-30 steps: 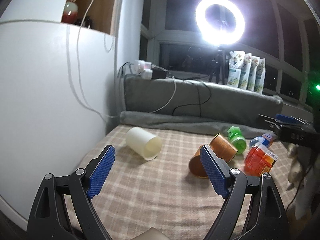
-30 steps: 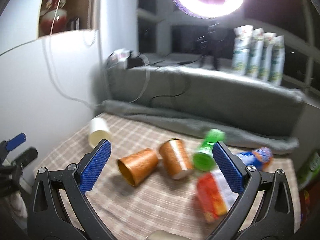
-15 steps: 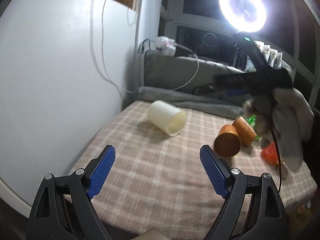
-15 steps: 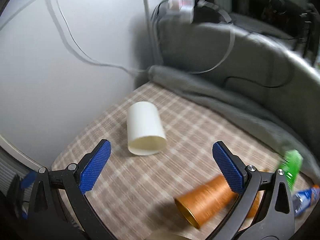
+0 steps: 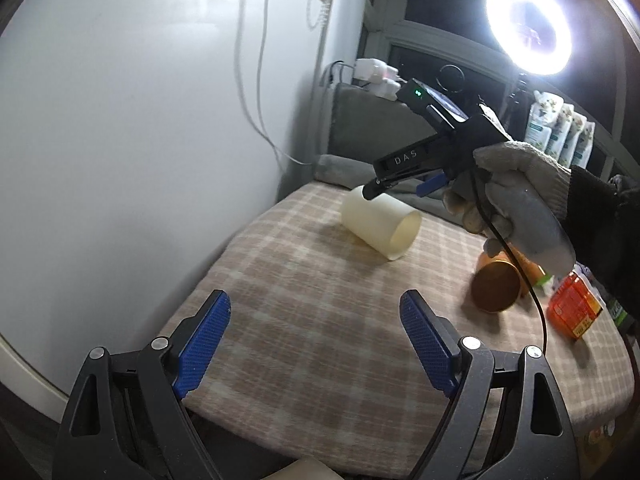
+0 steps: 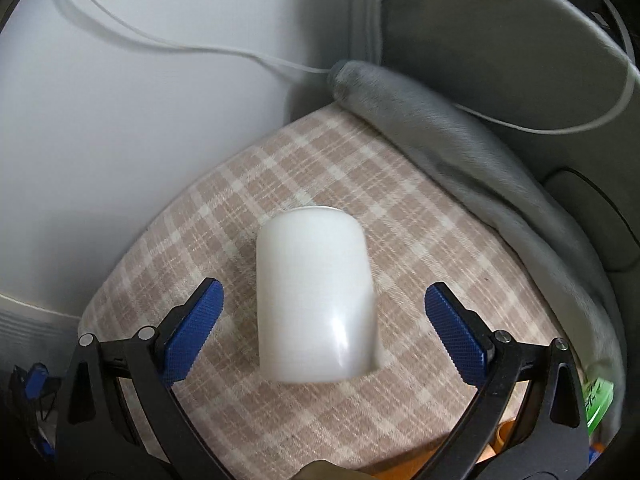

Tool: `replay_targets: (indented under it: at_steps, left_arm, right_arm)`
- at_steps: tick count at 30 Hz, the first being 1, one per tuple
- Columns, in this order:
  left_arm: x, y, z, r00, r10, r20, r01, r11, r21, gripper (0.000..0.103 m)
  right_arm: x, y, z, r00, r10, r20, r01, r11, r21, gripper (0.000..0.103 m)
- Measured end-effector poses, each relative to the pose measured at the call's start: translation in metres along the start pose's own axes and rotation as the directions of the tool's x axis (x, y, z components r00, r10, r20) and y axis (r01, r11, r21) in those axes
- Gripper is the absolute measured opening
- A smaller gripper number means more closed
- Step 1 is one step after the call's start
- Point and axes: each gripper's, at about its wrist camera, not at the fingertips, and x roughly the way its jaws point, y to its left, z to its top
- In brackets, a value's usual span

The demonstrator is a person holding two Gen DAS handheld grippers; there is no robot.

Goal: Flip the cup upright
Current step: 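Close the right gripper around the white cup's body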

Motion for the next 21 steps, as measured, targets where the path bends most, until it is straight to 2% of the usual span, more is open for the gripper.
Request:
replay_targets:
  at_steps: [3,8,10,16,21]
  left_arm:
    - [0.002,0.005,0.0,1.0,0.003,-0.003,-0.003,1.0,-0.01,0.087]
    - [0.003,0.007,0.001,1.0,0.004,-0.003,-0.004,1.0,-0.014,0.087]
    - [0.004,0.007,0.001,1.0,0.005,-0.002,-0.005,1.0,-0.014,0.087]
    - [0.001,0.008,0.002,1.0,0.011,0.007,-0.011,1.0,-0.013,0.087]
    - [-0.003,0.007,0.002,1.0,0.017,0.015,-0.017,1.0,-0.008,0.087]
  right_arm:
    - [0.012,0.007,0.004,0.999,-0.028,-0.037,0.026,0.999,-0.039,0.103]
    - [0.024,0.015,0.004,0.994,-0.05,-0.092,0.042,0.995,-0.091,0.091]
    - [0.026,0.018,0.004,0.992,-0.063,-0.105,0.052,0.993,-0.109,0.077]
    - [0.023,0.019,0.004,0.993,-0.069,-0.094,0.058,0.991,-0.121,0.076]
    - [-0.006,0.023,-0.003,0.997,-0.054,-0.054,0.045,0.986,-0.16,0.076]
